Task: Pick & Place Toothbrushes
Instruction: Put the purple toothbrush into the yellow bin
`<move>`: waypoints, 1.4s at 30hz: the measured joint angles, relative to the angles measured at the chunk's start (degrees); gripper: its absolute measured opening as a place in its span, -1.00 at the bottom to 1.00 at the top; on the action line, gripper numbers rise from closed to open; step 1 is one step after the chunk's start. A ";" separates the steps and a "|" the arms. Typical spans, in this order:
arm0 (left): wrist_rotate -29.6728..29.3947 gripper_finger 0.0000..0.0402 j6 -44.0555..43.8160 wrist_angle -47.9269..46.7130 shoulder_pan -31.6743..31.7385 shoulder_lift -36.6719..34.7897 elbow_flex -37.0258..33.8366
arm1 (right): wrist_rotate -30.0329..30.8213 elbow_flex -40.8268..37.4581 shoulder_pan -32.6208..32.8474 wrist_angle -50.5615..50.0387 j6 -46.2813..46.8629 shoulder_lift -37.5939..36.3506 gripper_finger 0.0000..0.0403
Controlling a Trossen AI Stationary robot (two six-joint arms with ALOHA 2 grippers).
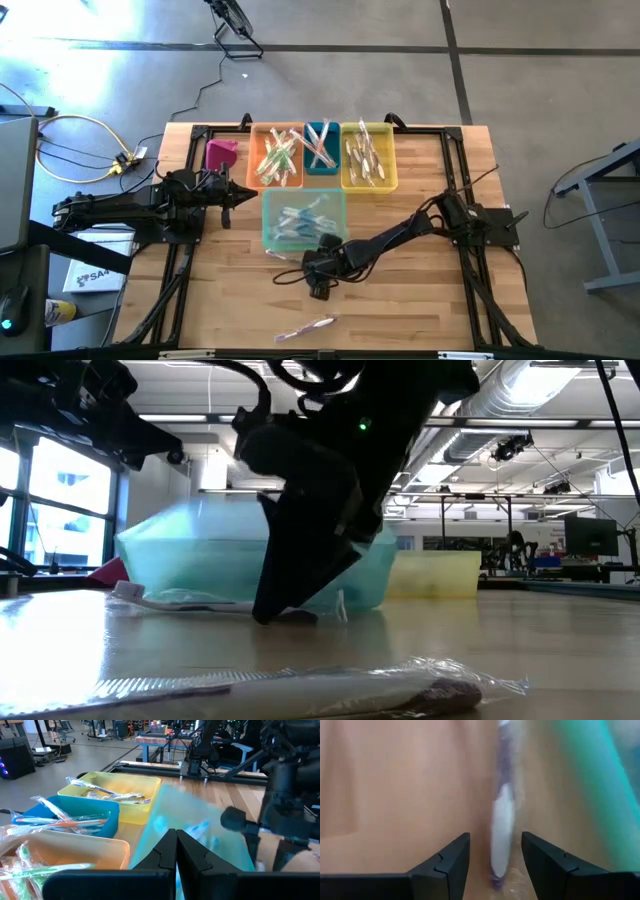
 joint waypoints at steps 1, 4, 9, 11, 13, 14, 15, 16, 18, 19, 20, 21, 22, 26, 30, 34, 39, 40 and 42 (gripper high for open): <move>0.00 -1.00 -0.01 0.00 0.00 0.00 0.00 | -1.03 -0.02 0.12 0.29 -0.09 0.16 -0.15; 0.00 -1.00 -0.02 0.00 -0.01 -0.02 -0.02 | -3.31 -0.04 0.46 0.44 1.05 0.16 -0.15; 0.00 -1.00 -0.02 0.00 0.01 0.00 -0.02 | -0.82 -0.14 1.11 1.42 2.11 0.18 -0.15; 0.00 -1.00 -0.01 0.00 -0.01 -0.01 -0.02 | -0.82 -0.16 1.18 1.77 2.08 0.20 -0.15; 0.00 -1.00 0.00 0.00 -0.01 0.00 -0.02 | -0.77 -0.17 1.18 2.01 1.78 0.22 -0.15; 0.00 -1.00 -0.01 0.00 0.00 0.00 -0.02 | -0.68 -0.17 1.18 2.01 1.68 0.22 -0.15; 0.00 -1.00 0.00 0.00 0.00 -0.01 -0.02 | -0.40 -0.17 1.18 1.99 1.65 0.22 -0.15; 0.00 -1.00 -0.02 0.00 0.00 0.00 -0.02 | 0.01 -0.17 1.18 1.99 1.64 0.22 -0.15; 0.00 -1.00 -0.01 0.00 0.01 0.00 -0.02 | 0.58 -0.19 1.20 1.99 1.25 0.25 -0.15; 0.00 -1.00 0.00 0.00 0.00 -0.01 -0.02 | 0.67 -0.19 1.20 1.99 0.90 0.26 -0.15; 0.00 -1.00 0.00 0.00 0.01 0.00 -0.02 | 0.91 -0.19 1.20 1.96 0.56 0.27 -0.15; 0.00 -1.00 0.00 0.00 0.01 0.00 -0.02 | 1.38 -0.21 1.20 1.95 0.20 0.27 -0.15; 0.00 -1.00 0.00 0.00 0.01 0.00 -0.02 | 1.79 -0.21 1.22 1.93 -0.02 0.27 -0.15; 0.00 -1.00 0.00 0.00 0.00 0.00 -0.02 | 2.99 -0.25 1.24 1.82 -0.47 0.27 -0.15; 0.00 -1.00 0.00 0.00 0.01 -0.01 -0.02 | 3.29 -0.25 1.24 1.83 -0.58 0.27 -0.15; 0.00 -1.00 0.00 0.00 -0.01 0.00 -0.02 | 3.49 -0.25 1.24 1.84 -0.54 0.27 -0.15; 0.00 -1.00 0.00 0.00 -0.01 0.00 -0.02 | 3.57 -0.25 1.14 1.82 -0.54 0.27 -0.17; 0.00 -1.00 0.00 0.00 0.01 0.00 -0.02 | 3.67 -0.25 1.14 1.82 -0.54 0.27 -0.19; 0.00 -1.00 0.00 0.01 0.00 0.00 -0.02 | 3.86 -0.24 1.14 1.82 -0.59 0.27 -0.27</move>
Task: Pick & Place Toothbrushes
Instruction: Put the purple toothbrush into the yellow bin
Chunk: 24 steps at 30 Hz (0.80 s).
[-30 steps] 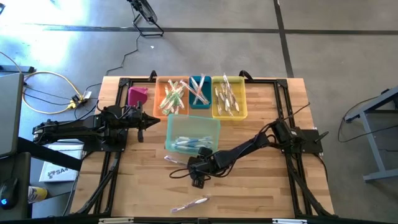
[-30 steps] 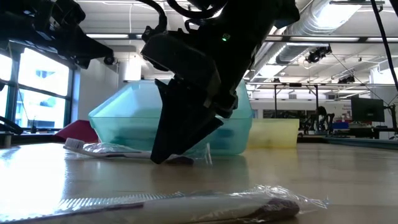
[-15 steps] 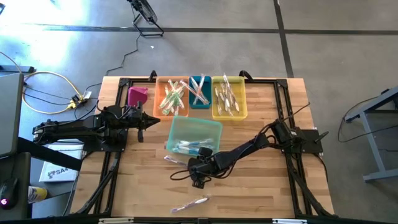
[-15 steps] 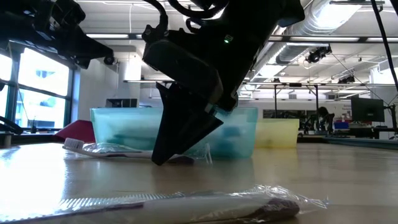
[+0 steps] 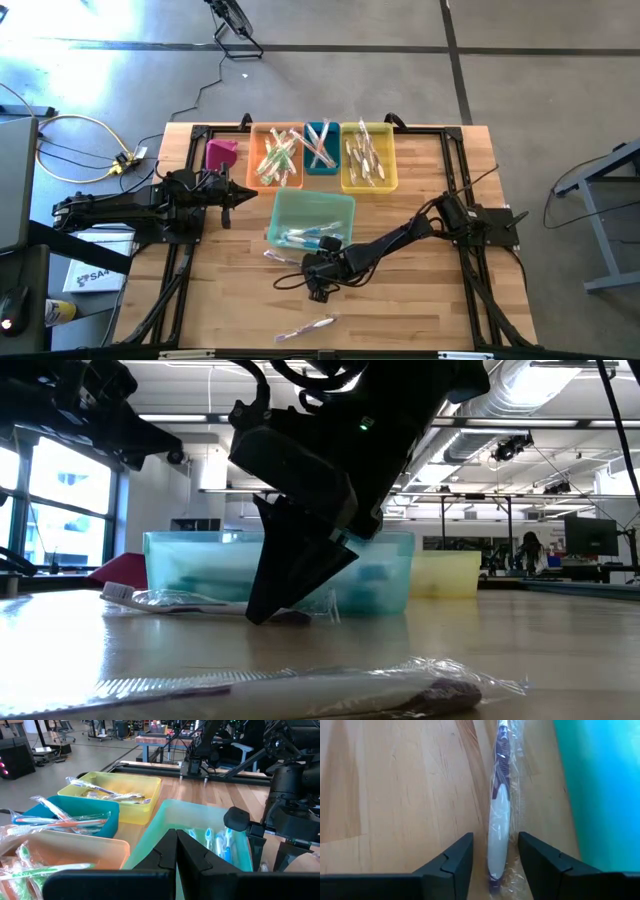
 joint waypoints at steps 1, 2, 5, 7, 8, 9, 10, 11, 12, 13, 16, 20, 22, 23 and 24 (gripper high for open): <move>0.00 -1.00 0.00 -0.01 -0.01 0.00 0.00 | -0.02 0.01 0.00 0.00 -0.23 0.00 -0.31; 0.00 -1.00 0.00 -0.01 0.00 0.00 0.00 | -0.06 0.01 -0.02 0.02 -0.60 0.00 -0.35; 0.00 -1.00 0.00 0.00 0.00 -0.01 0.00 | -0.12 0.01 -0.02 0.04 -0.88 0.00 -0.50; 0.00 -1.00 0.00 -0.01 0.01 0.00 0.00 | -0.20 0.01 -0.04 0.02 -0.96 0.00 -0.60; 0.00 -1.00 0.00 -0.01 0.01 0.00 0.00 | -0.20 0.01 -0.04 0.02 -1.14 0.00 -0.64; 0.00 -1.00 0.00 -0.01 0.00 0.00 0.00 | -0.21 0.03 -0.04 0.02 -1.27 0.00 -0.68; 0.00 -1.00 0.00 -0.01 0.01 0.00 0.00 | -0.24 0.03 -0.04 0.03 -1.35 0.00 -0.72; 0.00 -1.00 0.00 -0.01 -0.01 0.00 0.00 | -0.18 0.05 -0.04 0.02 -1.37 0.00 -0.76; 0.00 -1.00 0.00 -0.01 0.00 0.00 0.00 | -0.24 0.05 -0.06 -0.04 -1.37 0.00 -0.80; 0.00 -1.00 0.00 -0.01 0.00 0.00 0.00 | -0.39 0.08 -0.09 -0.07 -1.37 0.00 -0.83; 0.00 -1.00 0.00 -0.01 -0.01 -0.01 0.00 | -0.31 0.08 -0.09 -0.13 -1.45 0.00 -0.91; 0.00 -1.00 0.00 -0.01 -0.01 -0.02 0.00 | -0.21 0.07 -0.09 -0.62 -2.10 -0.42 -0.93; 0.00 -1.00 0.00 0.00 -0.01 -0.01 0.00 | 0.17 0.00 -0.09 -0.97 -2.36 -0.85 -0.92; 0.00 -1.00 0.00 -0.01 -0.01 0.00 0.00 | 0.68 -0.08 -0.09 -1.81 -2.49 -1.46 -0.92; -0.01 -1.00 0.00 -0.01 0.00 -0.02 0.00 | 1.31 -0.08 -0.07 -2.30 -2.57 -1.86 -0.92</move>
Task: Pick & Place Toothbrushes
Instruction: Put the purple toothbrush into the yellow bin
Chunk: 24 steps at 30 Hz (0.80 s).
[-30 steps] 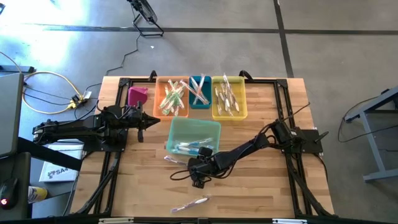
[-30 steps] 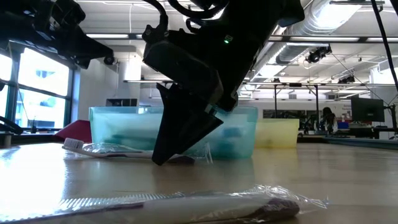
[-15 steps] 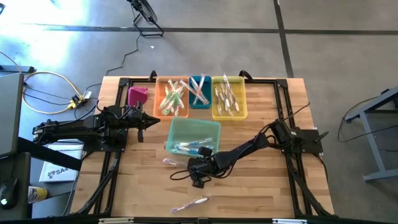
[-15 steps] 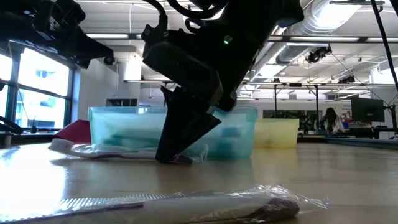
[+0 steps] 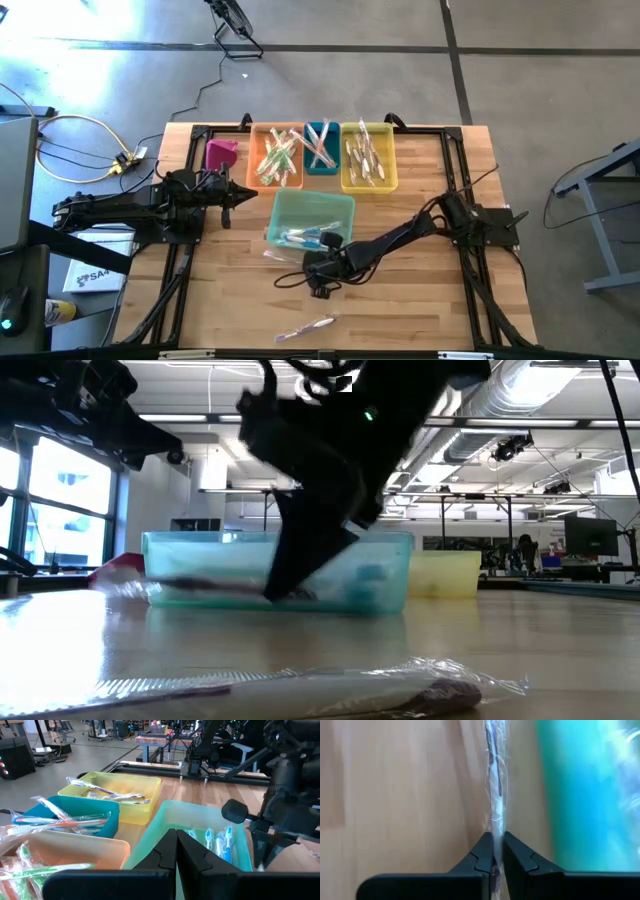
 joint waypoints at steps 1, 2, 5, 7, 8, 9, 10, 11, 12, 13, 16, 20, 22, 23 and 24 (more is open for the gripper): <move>-0.01 -1.00 0.00 0.00 -0.01 0.00 0.00 | 0.43 0.00 -0.02 0.43 -0.09 -0.70 -0.93; 0.01 -1.00 0.00 -0.03 0.00 0.02 0.00 | 0.61 0.00 -0.02 0.00 -0.26 -1.57 -0.93; 0.00 -1.00 0.00 -0.21 0.01 0.00 0.00 | 1.89 0.02 -0.03 -0.72 -0.52 -3.96 -0.93; -0.03 -1.00 0.00 -0.48 -0.01 0.02 -0.04 | 2.96 0.07 -0.02 -0.98 -0.61 -5.32 -0.93; -0.02 -1.00 0.00 -0.44 0.00 0.00 -0.04 | 3.22 0.06 -0.02 -1.34 -1.11 -6.18 -0.93; 0.01 -1.00 0.00 -0.50 0.01 0.02 -0.04 | 3.44 0.07 -0.02 -1.50 -1.62 -7.06 -0.93; 0.01 -1.00 0.00 -0.46 -0.02 0.02 -0.04 | 3.52 0.07 -0.02 -1.60 -1.79 -8.13 -0.93; -0.02 -1.00 0.00 -0.43 0.00 0.00 -0.04 | 3.72 0.07 -0.02 -2.29 -1.79 -9.26 -0.93; 0.03 -1.00 0.00 -0.48 -0.02 0.00 -0.04 | 4.45 0.12 -0.02 -2.79 -1.78 -10.13 -0.93; 0.03 -1.00 0.00 -0.46 -0.02 0.01 -0.04 | 5.17 0.13 0.00 -3.73 -1.76 -11.29 -0.93; 0.03 -1.00 0.00 -0.44 -0.01 0.00 -0.04 | 8.00 0.11 0.01 -6.68 -1.58 -14.43 -0.93; 0.01 -1.00 0.00 -0.49 -0.02 0.00 -0.04 | 11.63 0.13 -0.23 -10.63 -1.51 -19.08 -0.93; 0.01 -1.00 0.00 -0.50 -0.02 0.02 -0.04 | 13.09 0.15 -0.43 -13.28 -1.42 -21.33 -0.93; 0.01 -1.00 0.00 -0.50 -0.02 0.00 -0.04 | 13.98 0.15 -0.76 -14.65 -1.43 -22.23 -0.93; 0.01 -1.00 0.00 -0.48 -0.01 0.00 -0.04 | 14.63 0.15 -1.09 -15.39 -1.34 -23.27 -0.93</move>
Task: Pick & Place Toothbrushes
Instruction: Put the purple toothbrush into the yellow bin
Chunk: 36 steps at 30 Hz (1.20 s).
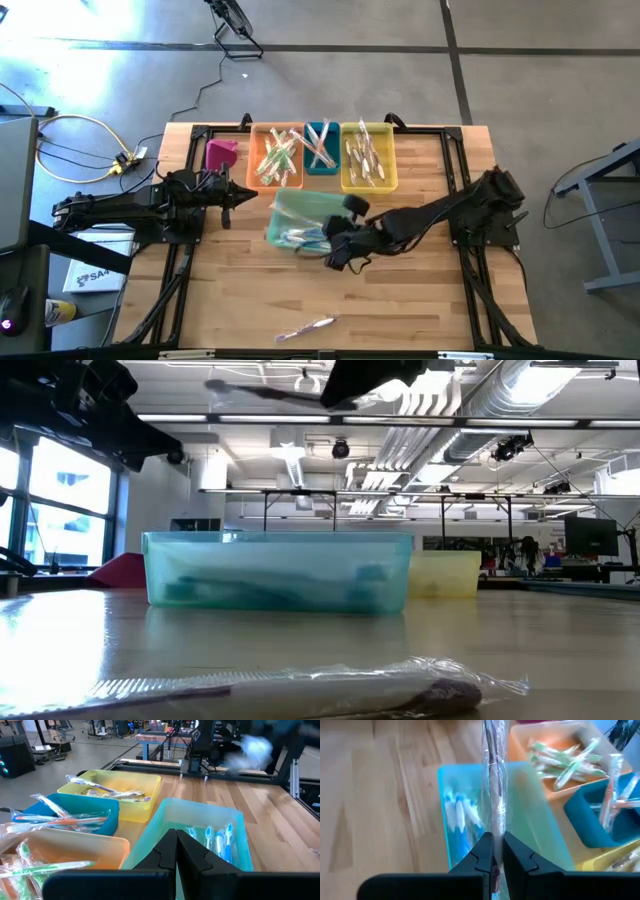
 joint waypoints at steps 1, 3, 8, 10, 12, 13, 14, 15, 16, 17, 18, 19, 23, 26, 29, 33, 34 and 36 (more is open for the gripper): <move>0.01 -1.00 0.00 -0.04 0.00 0.02 0.00 | 0.57 0.00 -0.32 -1.46 0.47 -1.25 -0.93; 0.00 -1.00 0.00 -0.04 0.00 0.00 0.00 | 2.21 0.00 -1.34 -5.19 2.48 -3.34 -0.93; -0.02 -1.00 0.00 -0.11 0.02 0.00 0.00 | 5.00 0.00 -4.72 -16.60 8.75 -8.04 -0.93; -0.02 -1.00 0.00 -0.22 0.00 0.02 0.01 | 5.94 0.00 -6.30 -21.66 11.20 -9.61 -0.93; -0.02 -1.00 0.00 -0.19 0.00 0.00 0.00 | 6.36 0.00 -8.25 -26.36 13.10 -10.95 -0.93; -0.01 -1.00 0.00 -0.22 0.00 0.02 0.01 | 6.34 0.00 -9.26 -28.46 13.90 -11.36 -0.93; -0.02 -1.00 0.00 -0.22 0.01 0.02 0.00 | 6.36 0.00 -10.32 -30.14 14.67 -11.44 -0.93; -0.01 -1.00 0.00 -0.21 0.00 0.01 0.02 | 6.40 0.00 -11.38 -31.71 15.09 -11.46 -0.93; -0.01 -1.00 0.00 -0.22 0.00 0.01 0.02 | 6.36 0.00 -12.45 -33.39 15.15 -11.64 -0.93; 0.00 -1.00 0.00 -0.24 0.00 0.02 0.02 | 6.28 -0.02 -13.51 -34.80 15.10 -11.66 -0.93; -0.02 -1.00 0.00 -0.31 0.00 0.00 0.02 | 6.29 -0.02 -14.47 -35.81 15.09 -11.69 -0.93; -0.02 -1.00 0.00 -0.36 0.01 0.00 0.02 | 6.34 -0.02 -15.46 -36.45 15.07 -11.70 -0.93; -0.01 -1.00 0.00 -0.39 0.02 0.00 0.02 | 6.22 -0.02 -19.23 -36.93 12.88 -11.74 -0.93; -0.02 -1.00 0.00 -0.39 0.02 0.01 0.02 | 6.12 -0.02 -21.98 -36.93 11.29 -11.72 -0.93; 0.00 -1.00 0.00 -0.39 0.00 0.02 0.02 | 6.11 -0.02 -24.65 -36.92 9.82 -11.72 -0.93; 0.00 -1.00 0.00 -0.39 0.01 0.02 0.02 | 5.21 -0.02 -28.08 -36.60 8.55 -11.72 -0.93; -0.02 -1.00 0.00 -0.39 0.01 0.02 0.02 | 4.78 -0.02 -28.93 -36.59 8.53 -11.72 -0.93; 0.00 -1.00 0.00 -0.39 0.00 0.02 0.02 | 4.23 -0.02 -30.34 -36.35 8.40 -11.72 -0.93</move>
